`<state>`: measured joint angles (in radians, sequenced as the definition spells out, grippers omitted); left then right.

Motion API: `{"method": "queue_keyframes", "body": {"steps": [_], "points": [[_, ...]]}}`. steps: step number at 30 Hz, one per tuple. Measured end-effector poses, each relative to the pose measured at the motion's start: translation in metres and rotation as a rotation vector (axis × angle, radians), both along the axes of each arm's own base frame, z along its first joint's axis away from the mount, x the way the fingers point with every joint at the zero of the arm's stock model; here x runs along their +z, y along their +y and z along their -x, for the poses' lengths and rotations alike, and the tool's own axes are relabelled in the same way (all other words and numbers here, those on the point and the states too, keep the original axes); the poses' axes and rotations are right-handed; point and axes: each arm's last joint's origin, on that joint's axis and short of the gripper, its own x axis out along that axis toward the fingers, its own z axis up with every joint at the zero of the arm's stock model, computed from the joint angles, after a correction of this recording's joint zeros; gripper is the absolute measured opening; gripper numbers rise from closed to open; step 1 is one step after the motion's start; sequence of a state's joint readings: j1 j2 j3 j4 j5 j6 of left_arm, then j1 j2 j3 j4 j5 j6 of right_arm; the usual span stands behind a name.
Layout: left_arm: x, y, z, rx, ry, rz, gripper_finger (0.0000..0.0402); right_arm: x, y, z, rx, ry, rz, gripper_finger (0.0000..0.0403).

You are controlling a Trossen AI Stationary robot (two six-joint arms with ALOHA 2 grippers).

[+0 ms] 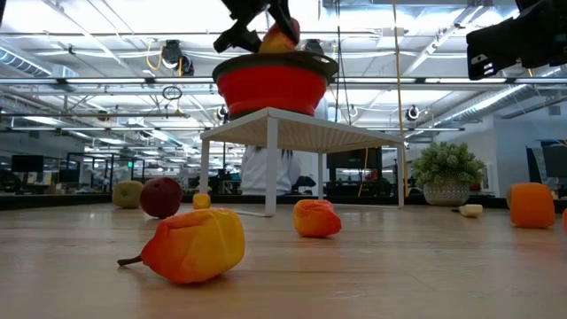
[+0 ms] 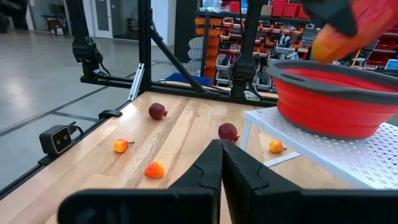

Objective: Pick & Place Fruit
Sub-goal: Put the mango into the red strainer bowl on the shelf

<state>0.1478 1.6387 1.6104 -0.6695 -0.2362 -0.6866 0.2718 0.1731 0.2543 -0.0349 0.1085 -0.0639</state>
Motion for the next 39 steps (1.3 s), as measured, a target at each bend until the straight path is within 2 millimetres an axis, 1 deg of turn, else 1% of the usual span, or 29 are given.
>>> {"method": "queue_keyframes", "body": {"steps": [3, 7, 11, 15, 19, 24, 33, 39], "points": [[-0.008, 0.0, -0.002, -0.008, 0.052, 0.0, 0.025, 0.0, 0.0, 0.0, 0.0, 0.0, 0.0, 0.0], [-0.013, 0.0, -0.002, -0.017, 0.09, -0.004, 0.025, 0.0, 0.0, 0.0, 0.0, 0.0, 0.0, 0.0], [-0.012, 0.0, -0.002, -0.018, 0.089, -0.005, 0.025, 0.0, 0.0, 0.0, 0.0, 0.0, 0.0, 0.0], [-0.013, -0.006, -0.002, -0.045, 0.106, -0.018, 0.025, 0.0, 0.0, 0.0, 0.0, 0.0, 0.0, 0.0], [-0.014, -0.012, -0.001, -0.074, 0.143, -0.063, 0.025, 0.0, 0.0, 0.0, 0.0, 0.0, 0.0, 0.0], [-0.014, -0.014, -0.002, -0.105, 0.167, -0.128, 0.025, 0.0, 0.0, 0.0, 0.0, 0.0, 0.0, 0.0], [-0.031, -0.013, -0.014, -0.13, 0.22, -0.14, 0.025, 0.0, 0.0, 0.0, 0.0, 0.0, 0.0, 0.0], [-0.031, -0.012, -0.016, -0.128, 0.213, -0.142, 0.025, 0.0, 0.0, 0.0, 0.0, 0.0, 0.0, 0.0]]}}
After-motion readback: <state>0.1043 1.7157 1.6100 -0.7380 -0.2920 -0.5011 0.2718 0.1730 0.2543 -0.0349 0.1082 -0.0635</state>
